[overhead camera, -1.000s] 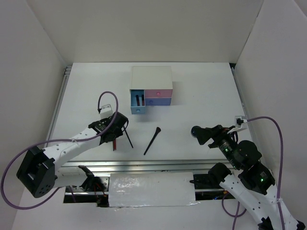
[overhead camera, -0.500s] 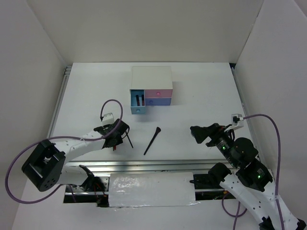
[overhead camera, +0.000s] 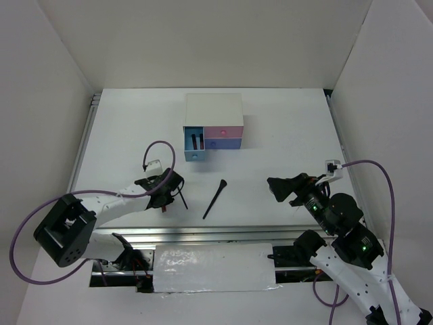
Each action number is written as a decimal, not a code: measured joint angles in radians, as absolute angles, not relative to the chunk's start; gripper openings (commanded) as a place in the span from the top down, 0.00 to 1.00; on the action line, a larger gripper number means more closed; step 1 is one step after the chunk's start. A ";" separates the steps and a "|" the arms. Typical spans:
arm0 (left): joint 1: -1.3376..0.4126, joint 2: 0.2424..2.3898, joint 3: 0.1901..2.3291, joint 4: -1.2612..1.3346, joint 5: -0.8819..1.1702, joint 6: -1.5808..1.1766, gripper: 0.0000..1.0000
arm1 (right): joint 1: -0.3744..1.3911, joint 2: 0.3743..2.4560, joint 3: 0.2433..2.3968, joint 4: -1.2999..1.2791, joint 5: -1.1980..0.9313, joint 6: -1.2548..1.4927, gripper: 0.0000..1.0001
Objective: Organize the makeup
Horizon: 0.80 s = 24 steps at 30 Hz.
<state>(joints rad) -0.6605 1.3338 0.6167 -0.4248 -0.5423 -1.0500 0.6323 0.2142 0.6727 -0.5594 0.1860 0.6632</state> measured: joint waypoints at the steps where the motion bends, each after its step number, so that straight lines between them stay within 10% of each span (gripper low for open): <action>1: -0.662 1.334 0.617 -0.424 -0.543 -1.050 0.61 | 0.632 0.215 0.673 -0.559 0.186 0.663 0.01; 24: -0.749 1.365 0.683 -0.516 -0.605 -1.103 0.51 | 0.632 0.214 0.672 -0.558 0.186 0.663 0.00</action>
<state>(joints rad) -0.7490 1.3655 0.6827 -0.5156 -0.6048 -1.1027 0.6323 0.2142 0.6720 -0.5583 0.1864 0.6632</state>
